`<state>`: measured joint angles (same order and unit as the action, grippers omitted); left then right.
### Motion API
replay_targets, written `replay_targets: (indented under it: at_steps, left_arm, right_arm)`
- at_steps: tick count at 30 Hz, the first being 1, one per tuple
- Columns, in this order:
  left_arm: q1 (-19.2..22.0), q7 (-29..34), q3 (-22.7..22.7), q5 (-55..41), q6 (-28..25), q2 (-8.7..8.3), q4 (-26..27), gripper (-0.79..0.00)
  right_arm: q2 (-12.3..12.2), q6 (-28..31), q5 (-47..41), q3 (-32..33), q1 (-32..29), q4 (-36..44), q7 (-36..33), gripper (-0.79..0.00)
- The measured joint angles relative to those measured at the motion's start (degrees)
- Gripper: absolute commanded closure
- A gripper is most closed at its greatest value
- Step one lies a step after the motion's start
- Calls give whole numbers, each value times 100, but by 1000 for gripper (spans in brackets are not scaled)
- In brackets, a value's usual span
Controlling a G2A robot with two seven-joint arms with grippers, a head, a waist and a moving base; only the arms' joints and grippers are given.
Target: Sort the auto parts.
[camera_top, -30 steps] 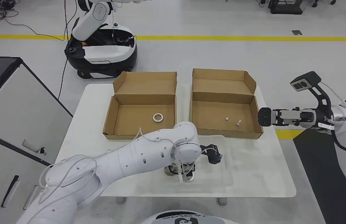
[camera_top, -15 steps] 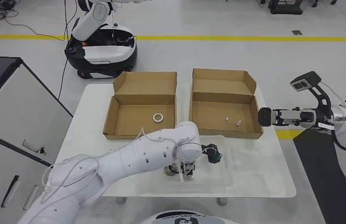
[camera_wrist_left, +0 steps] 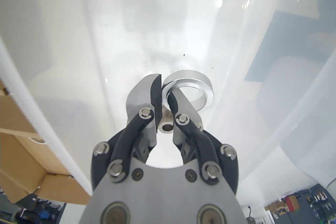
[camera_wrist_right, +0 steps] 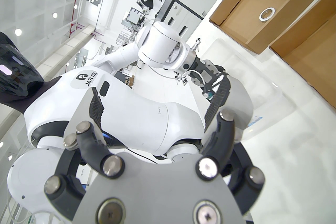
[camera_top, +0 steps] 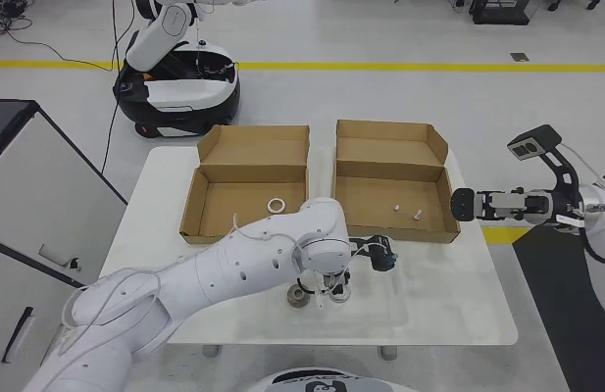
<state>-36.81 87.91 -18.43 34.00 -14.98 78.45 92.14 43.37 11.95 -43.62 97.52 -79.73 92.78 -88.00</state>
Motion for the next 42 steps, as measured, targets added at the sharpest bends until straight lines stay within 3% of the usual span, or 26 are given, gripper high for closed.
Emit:
replay_targets:
  at_steps: [14,21,33,42]
  left_arm:
    - [-518,-155,-1169,549,-296,-661,1329,0]
    - [-1139,-645,-2094,696,-789,-1086,1973,0]
    - [-2536,-2336,-3656,489,-2381,-1591,2359,0]
    - [-3140,-3853,-4644,263,-3853,-1809,2138,0]
  right_arm:
    - [0,0,0,0,0,0,0,-785]
    - [0,0,0,0,0,0,0,-785]
    - [0,0,0,0,0,0,0,-785]
    - [0,0,0,0,0,0,0,-785]
